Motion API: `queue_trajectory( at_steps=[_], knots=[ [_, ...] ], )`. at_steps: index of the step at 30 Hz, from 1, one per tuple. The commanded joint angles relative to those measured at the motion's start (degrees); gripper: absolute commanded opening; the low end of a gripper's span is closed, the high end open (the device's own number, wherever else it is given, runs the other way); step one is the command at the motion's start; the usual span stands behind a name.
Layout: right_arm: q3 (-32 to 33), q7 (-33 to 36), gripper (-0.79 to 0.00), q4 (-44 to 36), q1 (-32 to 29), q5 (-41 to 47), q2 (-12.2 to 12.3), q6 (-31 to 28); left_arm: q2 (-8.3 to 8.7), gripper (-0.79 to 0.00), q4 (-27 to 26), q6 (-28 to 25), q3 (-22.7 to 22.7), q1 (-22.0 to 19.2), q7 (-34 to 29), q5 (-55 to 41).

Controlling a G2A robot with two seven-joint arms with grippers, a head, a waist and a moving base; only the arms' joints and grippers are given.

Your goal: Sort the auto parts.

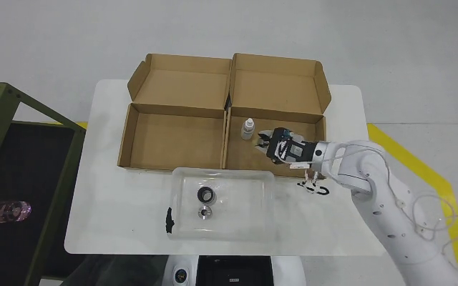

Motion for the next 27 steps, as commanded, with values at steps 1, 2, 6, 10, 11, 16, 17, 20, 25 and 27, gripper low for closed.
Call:
queue_trajectory(
  at_steps=[1,2,6,10,11,16,17,20,25,27],
  knots=[
    [-0.83,2.31,-0.785,1.50,1.62,0.57,-0.19,0.35,0.00,0.000,0.00,0.00,0.00,0.00,0.00,0.00],
    [-1.25,3.41,-0.785,2.40,2.41,0.90,-0.29,0.54,0.00,0.000,0.00,0.00,0.00,0.00,0.00,0.00],
    [-3.23,7.36,-0.785,5.86,5.44,1.65,-0.78,1.55,0.00,0.000,0.00,0.00,0.00,0.00,0.00,0.00],
    [-5.22,9.80,-0.785,8.98,8.19,1.63,-1.38,3.26,0.00,0.000,0.00,0.00,0.00,0.00,0.00,0.00],
    [-5.73,10.31,-0.785,9.78,8.85,1.41,-1.53,3.76,0.00,0.000,0.00,0.00,0.00,0.00,0.00,0.00],
    [-8.04,11.65,-0.785,13.68,11.71,0.86,-2.35,5.85,0.00,0.000,0.00,0.00,0.00,0.00,0.00,0.00],
    [-8.51,11.80,-0.785,14.35,12.20,0.80,-2.52,6.12,0.00,0.000,0.00,0.00,0.00,0.00,0.00,0.00],
    [-9.92,12.24,-0.785,16.32,13.50,0.84,-3.02,6.61,0.00,0.000,0.00,0.00,0.00,0.00,0.00,0.00],
    [-12.01,12.81,-0.785,18.91,15.18,0.96,-3.80,7.07,0.00,0.000,0.00,0.00,0.00,0.00,0.00,0.00],
    [-12.70,12.80,-0.785,19.68,15.72,0.90,-4.09,7.37,0.00,0.000,0.00,0.00,0.00,0.00,0.00,0.00]
  ],
)
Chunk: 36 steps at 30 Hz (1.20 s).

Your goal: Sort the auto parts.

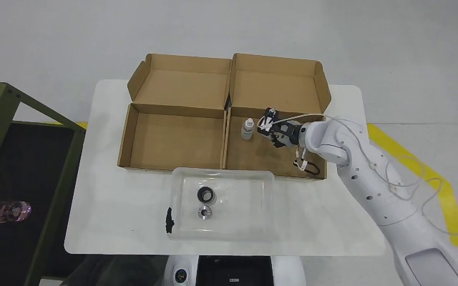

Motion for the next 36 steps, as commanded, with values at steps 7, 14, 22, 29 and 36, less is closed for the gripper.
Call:
queue_trajectory(
  at_steps=[7,14,22,29,36],
  knots=[
    [-2.29,0.06,-0.785,2.79,1.81,-0.57,-1.02,0.98,0.00,0.000,0.00,0.00,0.00,0.00,0.00,0.00],
    [-3.92,-0.07,-0.708,4.60,2.71,-1.00,-1.83,1.67,0.00,0.000,0.00,0.00,0.00,0.00,0.00,0.00],
    [-4.82,-0.83,-0.520,6.22,3.08,-0.73,-2.53,2.29,0.00,0.000,0.00,0.00,0.00,0.00,0.00,0.00],
    [-2.40,-2.11,-0.456,3.54,1.49,-0.46,-1.96,1.89,0.00,0.000,0.00,0.00,0.00,0.00,0.00,0.00],
    [4.27,-3.18,-0.440,-4.94,-3.93,-0.17,0.13,0.49,0.00,0.000,0.00,0.00,0.00,0.00,0.00,0.00]
  ],
)
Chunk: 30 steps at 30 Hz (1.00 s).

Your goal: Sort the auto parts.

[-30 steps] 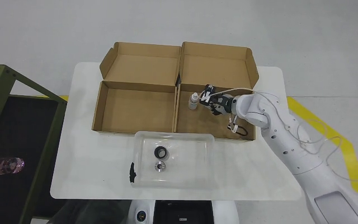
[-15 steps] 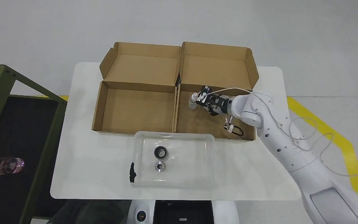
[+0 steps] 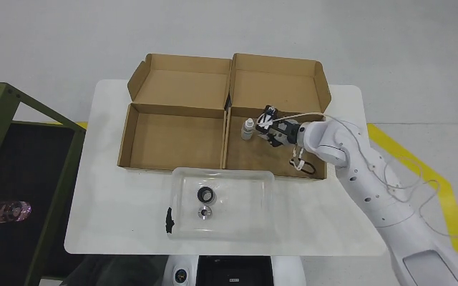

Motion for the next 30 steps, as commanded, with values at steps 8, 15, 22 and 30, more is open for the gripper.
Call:
queue_trajectory(
  at_steps=[8,15,22,30],
  knots=[
    [7.38,-1.68,-0.440,-12.60,-8.97,1.22,2.31,-3.75,0.00,0.000,0.00,0.00,0.00,0.00,0.00,0.00],
    [9.45,-3.39,-0.419,-20.73,-14.60,1.69,3.29,-7.34,0.00,0.000,0.00,0.00,0.00,0.00,0.00,0.00],
    [7.55,-4.20,-0.419,-26.79,-18.07,0.34,3.53,-9.03,0.00,0.000,0.00,0.00,0.00,0.00,0.00,0.00],
    [-0.47,-3.59,-0.422,-28.42,-16.86,-2.81,2.55,-10.16,0.00,0.000,0.00,0.00,0.00,0.00,0.00,0.00]
  ],
)
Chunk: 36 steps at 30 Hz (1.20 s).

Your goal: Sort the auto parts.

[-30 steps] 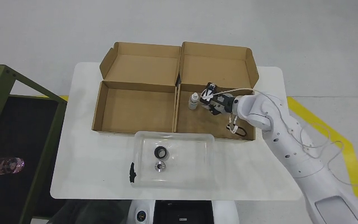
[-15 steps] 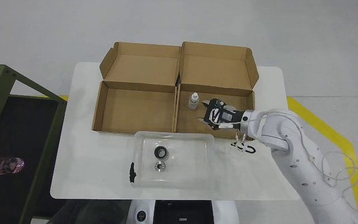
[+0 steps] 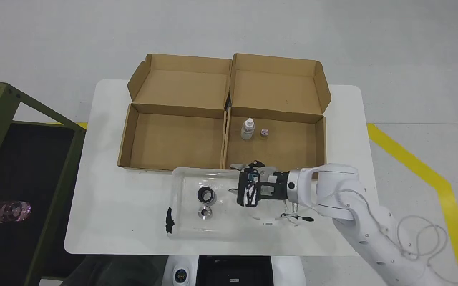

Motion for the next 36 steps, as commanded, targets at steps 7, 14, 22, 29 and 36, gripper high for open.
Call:
queue_trajectory(
  at_steps=[7,14,22,29,36],
  knots=[
    [-6.89,1.31,-0.419,1.26,3.04,-1.62,-1.39,1.06,0.00,0.000,0.00,0.00,0.00,0.00,0.00,0.00],
    [-11.36,2.22,-0.416,3.07,5.58,-2.04,-2.71,2.66,0.00,0.000,0.00,0.00,0.00,0.00,0.00,0.00],
    [-15.01,2.43,-0.409,5.57,7.78,-2.60,-4.11,4.52,0.00,0.000,0.00,0.00,0.00,0.00,0.00,0.00],
    [-17.33,2.39,-0.409,7.86,9.14,-3.05,-5.21,5.66,0.00,0.000,0.00,0.00,0.00,0.00,0.00,0.00],
    [-19.30,2.31,-0.397,10.45,10.30,-3.65,-6.28,6.63,0.00,0.000,0.00,0.00,0.00,0.00,0.00,0.00]
  ],
)
